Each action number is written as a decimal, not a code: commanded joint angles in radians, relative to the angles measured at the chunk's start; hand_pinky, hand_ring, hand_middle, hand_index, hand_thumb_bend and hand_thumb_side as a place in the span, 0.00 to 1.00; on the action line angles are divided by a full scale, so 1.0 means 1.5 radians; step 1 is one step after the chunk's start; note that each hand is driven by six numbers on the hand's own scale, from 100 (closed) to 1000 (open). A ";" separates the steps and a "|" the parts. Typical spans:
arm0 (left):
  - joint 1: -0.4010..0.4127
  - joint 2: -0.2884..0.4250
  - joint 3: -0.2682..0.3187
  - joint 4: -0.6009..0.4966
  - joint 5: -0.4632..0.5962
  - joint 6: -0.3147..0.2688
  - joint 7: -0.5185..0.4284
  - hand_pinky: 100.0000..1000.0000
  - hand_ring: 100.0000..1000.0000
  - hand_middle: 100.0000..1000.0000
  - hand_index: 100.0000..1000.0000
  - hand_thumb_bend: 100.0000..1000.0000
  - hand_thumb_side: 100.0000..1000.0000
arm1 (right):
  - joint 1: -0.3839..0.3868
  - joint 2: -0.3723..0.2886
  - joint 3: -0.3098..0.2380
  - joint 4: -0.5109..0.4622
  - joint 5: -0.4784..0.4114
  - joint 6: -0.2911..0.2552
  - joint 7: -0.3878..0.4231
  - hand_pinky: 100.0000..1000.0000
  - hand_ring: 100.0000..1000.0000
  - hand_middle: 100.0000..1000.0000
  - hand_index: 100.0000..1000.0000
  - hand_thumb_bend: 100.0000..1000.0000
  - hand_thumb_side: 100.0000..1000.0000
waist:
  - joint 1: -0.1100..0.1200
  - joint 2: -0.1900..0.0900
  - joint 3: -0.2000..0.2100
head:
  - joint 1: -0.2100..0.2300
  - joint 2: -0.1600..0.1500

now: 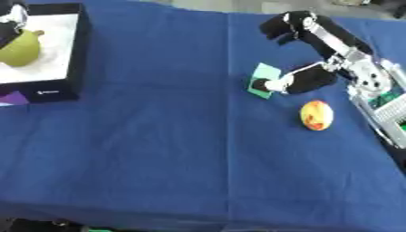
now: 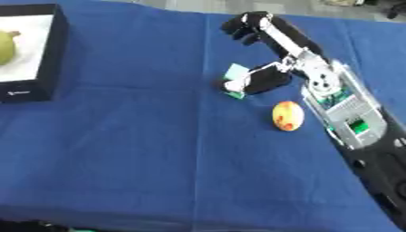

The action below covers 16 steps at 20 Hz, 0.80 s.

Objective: Pick up the objects with one hand, pass them to the other hand, and then place them into the box on the other side of the table.

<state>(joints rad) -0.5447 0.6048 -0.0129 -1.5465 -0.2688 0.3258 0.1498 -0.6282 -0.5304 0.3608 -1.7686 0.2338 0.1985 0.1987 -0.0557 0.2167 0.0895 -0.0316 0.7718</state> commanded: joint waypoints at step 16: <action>0.037 0.035 -0.004 -0.117 0.189 0.049 0.070 0.74 0.73 0.73 0.67 0.14 0.59 | -0.084 0.013 0.022 0.152 0.098 0.095 0.079 0.76 0.79 0.75 0.79 0.63 0.05 | 0.006 -0.016 -0.003 | -0.032 -0.001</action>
<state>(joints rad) -0.4817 0.6236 -0.0221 -1.7057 0.0020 0.4022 0.2455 -0.7335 -0.5034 0.4001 -1.5509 0.3681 0.3345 0.3219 -0.0537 0.2134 0.0839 -0.0741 0.7723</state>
